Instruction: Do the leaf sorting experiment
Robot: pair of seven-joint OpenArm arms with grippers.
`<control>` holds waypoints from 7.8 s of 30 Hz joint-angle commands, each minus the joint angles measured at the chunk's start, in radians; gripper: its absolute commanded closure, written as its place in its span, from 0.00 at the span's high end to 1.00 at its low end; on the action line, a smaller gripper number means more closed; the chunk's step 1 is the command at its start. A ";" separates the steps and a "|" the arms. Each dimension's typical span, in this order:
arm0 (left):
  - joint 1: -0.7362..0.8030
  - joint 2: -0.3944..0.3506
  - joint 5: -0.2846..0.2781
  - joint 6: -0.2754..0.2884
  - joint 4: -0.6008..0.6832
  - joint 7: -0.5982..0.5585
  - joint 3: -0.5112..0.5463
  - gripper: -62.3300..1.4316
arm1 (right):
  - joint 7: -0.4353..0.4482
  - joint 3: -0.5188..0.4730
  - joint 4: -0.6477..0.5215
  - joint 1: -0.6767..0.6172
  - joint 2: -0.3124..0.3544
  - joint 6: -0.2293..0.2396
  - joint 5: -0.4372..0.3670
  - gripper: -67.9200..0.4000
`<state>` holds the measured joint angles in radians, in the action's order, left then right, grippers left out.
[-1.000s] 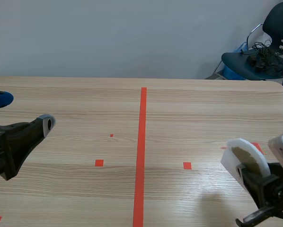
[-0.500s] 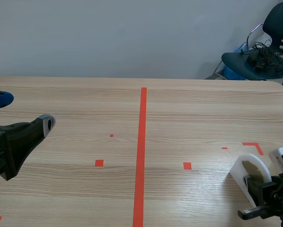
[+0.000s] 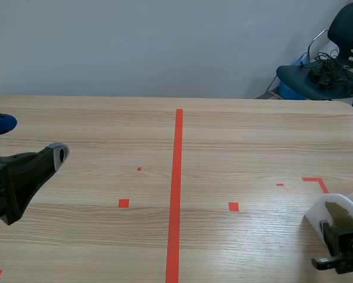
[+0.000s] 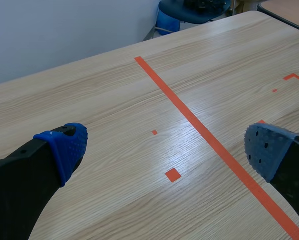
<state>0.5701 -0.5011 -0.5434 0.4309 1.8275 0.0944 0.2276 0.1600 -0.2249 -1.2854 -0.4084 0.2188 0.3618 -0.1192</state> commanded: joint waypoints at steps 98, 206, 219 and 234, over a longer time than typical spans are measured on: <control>-0.452 0.165 0.240 -0.105 -0.448 -0.125 -0.497 0.13 | -0.383 -0.122 -0.555 -0.093 0.080 0.170 -0.442 1.00; 0.009 -0.014 0.019 -0.024 0.050 0.038 -0.014 1.00 | -0.383 -0.124 -0.571 -0.093 0.080 0.170 -0.499 1.00; 0.009 -0.014 0.019 -0.024 -0.005 0.037 -0.014 1.00 | -0.379 -0.124 -0.571 -0.093 0.080 0.170 -0.499 1.00; 0.009 -0.014 0.019 -0.024 -0.005 0.037 -0.014 1.00 | -0.379 -0.123 -0.571 -0.087 0.080 0.170 -0.499 1.00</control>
